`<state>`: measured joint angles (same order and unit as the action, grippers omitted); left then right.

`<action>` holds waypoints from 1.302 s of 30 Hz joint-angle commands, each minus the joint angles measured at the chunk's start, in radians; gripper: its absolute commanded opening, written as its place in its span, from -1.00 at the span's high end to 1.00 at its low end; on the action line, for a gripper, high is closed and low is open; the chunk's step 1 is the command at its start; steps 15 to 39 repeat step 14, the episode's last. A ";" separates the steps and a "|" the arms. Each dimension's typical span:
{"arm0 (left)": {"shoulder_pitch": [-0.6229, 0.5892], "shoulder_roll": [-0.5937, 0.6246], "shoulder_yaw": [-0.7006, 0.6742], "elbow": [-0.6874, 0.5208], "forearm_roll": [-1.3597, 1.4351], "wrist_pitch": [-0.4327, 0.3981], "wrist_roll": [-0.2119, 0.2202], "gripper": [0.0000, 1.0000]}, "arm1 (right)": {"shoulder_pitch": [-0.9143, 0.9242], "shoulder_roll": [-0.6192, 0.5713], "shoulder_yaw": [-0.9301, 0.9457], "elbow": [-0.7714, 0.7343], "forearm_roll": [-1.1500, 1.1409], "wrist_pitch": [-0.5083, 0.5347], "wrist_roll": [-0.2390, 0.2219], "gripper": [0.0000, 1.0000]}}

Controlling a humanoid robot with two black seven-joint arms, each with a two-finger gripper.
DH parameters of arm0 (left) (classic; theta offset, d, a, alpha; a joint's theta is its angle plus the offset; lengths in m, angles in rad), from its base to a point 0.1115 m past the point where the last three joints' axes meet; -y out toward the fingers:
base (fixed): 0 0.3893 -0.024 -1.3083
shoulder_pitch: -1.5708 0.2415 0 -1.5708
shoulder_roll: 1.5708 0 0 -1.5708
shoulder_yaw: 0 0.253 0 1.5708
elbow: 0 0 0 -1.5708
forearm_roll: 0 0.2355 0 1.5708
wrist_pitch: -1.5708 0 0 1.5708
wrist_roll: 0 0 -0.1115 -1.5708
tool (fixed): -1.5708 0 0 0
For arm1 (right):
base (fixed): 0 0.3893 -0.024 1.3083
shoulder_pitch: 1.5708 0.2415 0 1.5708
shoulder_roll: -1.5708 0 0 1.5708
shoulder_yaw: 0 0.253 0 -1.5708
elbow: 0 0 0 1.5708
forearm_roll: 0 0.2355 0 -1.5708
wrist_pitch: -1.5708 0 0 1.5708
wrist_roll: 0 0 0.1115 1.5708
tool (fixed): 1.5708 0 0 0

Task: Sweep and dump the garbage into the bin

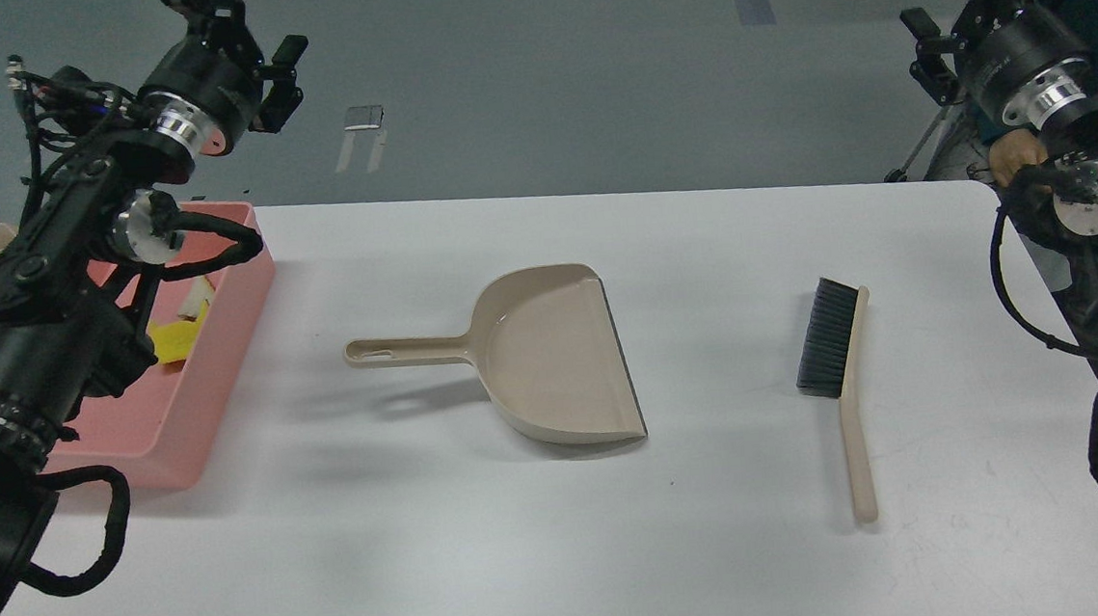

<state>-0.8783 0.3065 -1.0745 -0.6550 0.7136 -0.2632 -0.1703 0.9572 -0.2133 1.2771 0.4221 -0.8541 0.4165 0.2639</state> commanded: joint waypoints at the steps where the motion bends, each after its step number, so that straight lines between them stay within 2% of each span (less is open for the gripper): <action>1: 0.001 -0.078 0.008 0.025 -0.014 -0.007 -0.073 -0.96 | -0.008 0.023 -0.005 -0.009 0.183 0.011 0.000 -0.93; 8: 0.057 -0.225 0.012 0.035 -0.019 0.005 -0.098 -0.96 | -0.054 0.045 -0.007 -0.008 0.247 0.015 0.000 -0.93; 11: 0.059 -0.266 0.011 0.037 -0.039 0.006 -0.159 -0.96 | -0.063 0.049 -0.007 -0.002 0.247 0.012 0.000 -0.97; 12: 0.059 -0.267 0.011 0.037 -0.039 0.006 -0.159 -0.96 | -0.063 0.049 -0.007 -0.002 0.247 0.012 0.000 -0.97; 14: 0.062 -0.288 0.011 0.037 -0.065 0.007 -0.205 -0.96 | -0.081 0.055 -0.001 0.020 0.247 0.015 0.001 -0.97; 39: 0.062 -0.288 0.011 0.037 -0.065 0.007 -0.205 -0.96 | -0.081 0.055 -0.001 0.020 0.247 0.015 0.001 -0.97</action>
